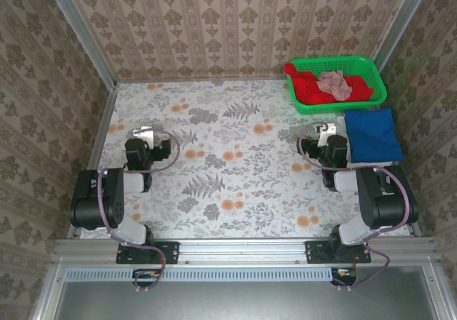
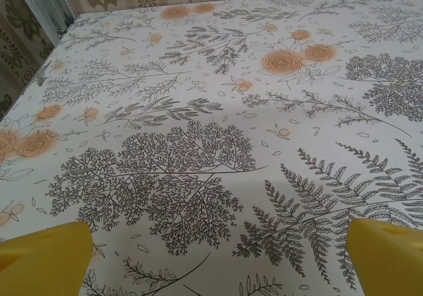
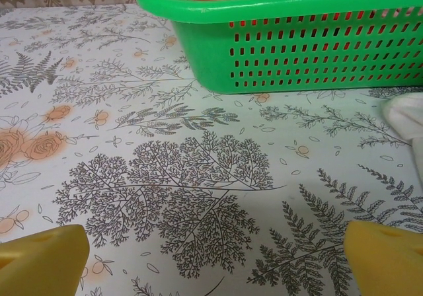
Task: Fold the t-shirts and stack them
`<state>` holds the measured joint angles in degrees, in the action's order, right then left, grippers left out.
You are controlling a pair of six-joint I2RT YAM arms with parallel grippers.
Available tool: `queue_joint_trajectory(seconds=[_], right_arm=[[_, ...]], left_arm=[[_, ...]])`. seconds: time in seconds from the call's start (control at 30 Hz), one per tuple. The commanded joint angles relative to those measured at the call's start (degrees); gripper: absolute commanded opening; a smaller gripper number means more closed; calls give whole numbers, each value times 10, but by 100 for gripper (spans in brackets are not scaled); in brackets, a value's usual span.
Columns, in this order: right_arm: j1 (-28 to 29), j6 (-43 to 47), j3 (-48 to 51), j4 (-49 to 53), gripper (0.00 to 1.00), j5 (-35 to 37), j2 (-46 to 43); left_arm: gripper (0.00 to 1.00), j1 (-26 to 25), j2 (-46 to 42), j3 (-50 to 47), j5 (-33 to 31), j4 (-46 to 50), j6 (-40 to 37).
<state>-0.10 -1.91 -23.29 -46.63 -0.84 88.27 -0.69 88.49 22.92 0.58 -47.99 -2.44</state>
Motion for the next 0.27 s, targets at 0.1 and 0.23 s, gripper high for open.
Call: queue_joint_trajectory(seconds=[0.1, 0.23], right_arm=[[0, -1, -4, -21, 100, 9, -2], [1, -1, 0, -25, 100, 10, -5]], left_arm=[[100, -2, -4, 8, -7, 2, -6], [100, -2, -5, 6, -6, -1, -6]])
